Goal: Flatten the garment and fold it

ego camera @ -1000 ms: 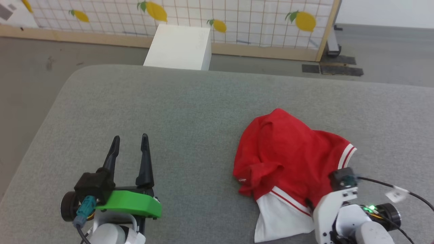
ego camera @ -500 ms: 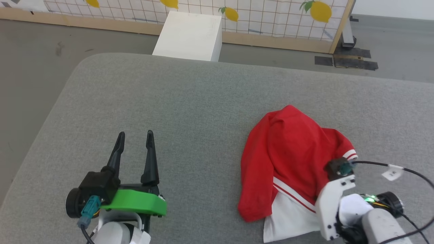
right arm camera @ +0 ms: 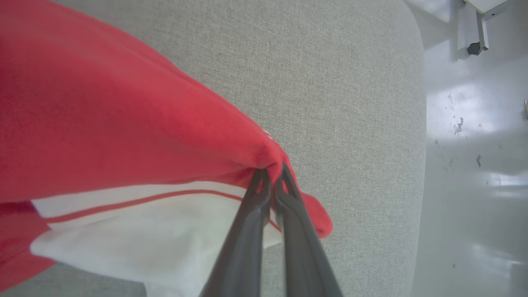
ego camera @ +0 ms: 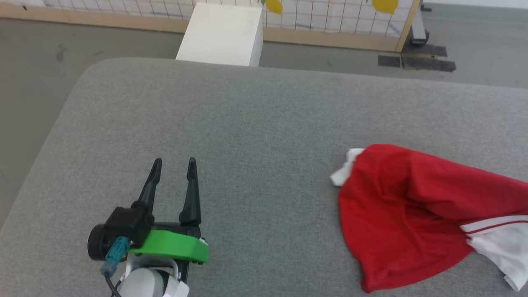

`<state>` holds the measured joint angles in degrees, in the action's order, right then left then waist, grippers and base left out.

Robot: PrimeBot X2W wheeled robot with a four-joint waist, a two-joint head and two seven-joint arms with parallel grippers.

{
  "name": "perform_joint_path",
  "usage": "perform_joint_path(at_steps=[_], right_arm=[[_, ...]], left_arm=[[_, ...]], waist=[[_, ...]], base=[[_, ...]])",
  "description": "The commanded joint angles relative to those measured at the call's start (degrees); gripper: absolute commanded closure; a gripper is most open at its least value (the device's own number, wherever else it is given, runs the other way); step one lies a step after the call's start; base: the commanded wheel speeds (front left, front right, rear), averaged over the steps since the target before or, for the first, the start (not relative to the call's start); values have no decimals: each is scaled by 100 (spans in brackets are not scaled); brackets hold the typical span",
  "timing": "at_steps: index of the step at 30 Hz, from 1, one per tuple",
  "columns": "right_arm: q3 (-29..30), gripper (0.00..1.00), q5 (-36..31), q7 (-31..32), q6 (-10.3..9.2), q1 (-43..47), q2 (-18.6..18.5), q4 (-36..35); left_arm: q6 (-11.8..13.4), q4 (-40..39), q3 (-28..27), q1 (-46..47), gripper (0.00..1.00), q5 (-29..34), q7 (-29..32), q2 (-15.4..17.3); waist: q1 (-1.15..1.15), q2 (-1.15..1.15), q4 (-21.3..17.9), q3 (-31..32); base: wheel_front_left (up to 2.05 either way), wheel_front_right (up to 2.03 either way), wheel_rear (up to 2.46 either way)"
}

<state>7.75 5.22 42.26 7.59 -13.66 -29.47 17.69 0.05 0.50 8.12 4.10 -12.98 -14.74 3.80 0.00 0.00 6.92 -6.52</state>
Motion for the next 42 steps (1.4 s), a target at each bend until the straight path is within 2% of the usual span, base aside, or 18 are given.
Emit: perform_joint_path(at_steps=[1,3,4,5,11,15,18,22,27,31,34,38,42], right_arm=[[65,100,-99,-69,-10,-114,70,219],[186,99,-195,-200,-10,-180,131,539],[259,87,-197,-260,-10,-209,190,668],[334,0,-200,-368,-10,-256,278,758],[836,0,179,-1278,-10,-478,791,693],[1187,0,822,-2022,-10,-434,1257,36],[1264,0,1216,-2597,-10,-138,1612,-601],[1339,0,1425,-3169,-10,465,2109,-1283],[1340,0,1486,-3370,-10,1151,2487,-1612],[1318,0,1476,-3350,-10,1394,2594,-1775],[1307,0,1507,-3315,-10,1425,2633,-1826],[1280,0,1533,-3347,-10,1339,2647,-1801],[1260,0,1614,-3376,-10,1214,2654,-1726]], left_arm=[[-22,26,-3,140,0,37,-26,-27],[-32,55,5,183,0,47,-26,-41],[-35,68,11,191,0,50,-26,-47],[-41,88,11,194,0,51,-26,-52],[-75,230,-75,88,0,36,-26,-66],[-113,302,-131,-2,0,-31,-26,-73],[-138,375,-158,-53,0,-118,-26,-78],[-128,500,-130,-71,0,-370,-26,-85],[-131,918,243,258,0,-973,237,-90],[-60,1379,888,977,0,-1618,984,-90],[71,1896,1544,1686,0,-2080,1967,-91],[320,2493,2480,2573,0,-2519,3059,-91],[680,3153,3426,3166,0,-2614,4046,-91]], waist=[[0,0,44,-126],[0,0,67,-146],[0,0,71,-146],[0,0,67,-131],[0,0,-68,132],[0,0,-219,335],[0,0,-353,463],[0,0,-513,581],[0,0,-726,634],[0,0,-940,530],[0,0,-1146,388],[0,0,-1403,173],[0,0,-1680,-16]], base=[[0,0,0],[0,0,0],[0,0,0],[0,0,0],[0,0,0],[0,0,0],[0,0,0],[0,0,0],[0,0,0],[0,0,0],[0,0,0],[0,0,0],[0,0,0]])
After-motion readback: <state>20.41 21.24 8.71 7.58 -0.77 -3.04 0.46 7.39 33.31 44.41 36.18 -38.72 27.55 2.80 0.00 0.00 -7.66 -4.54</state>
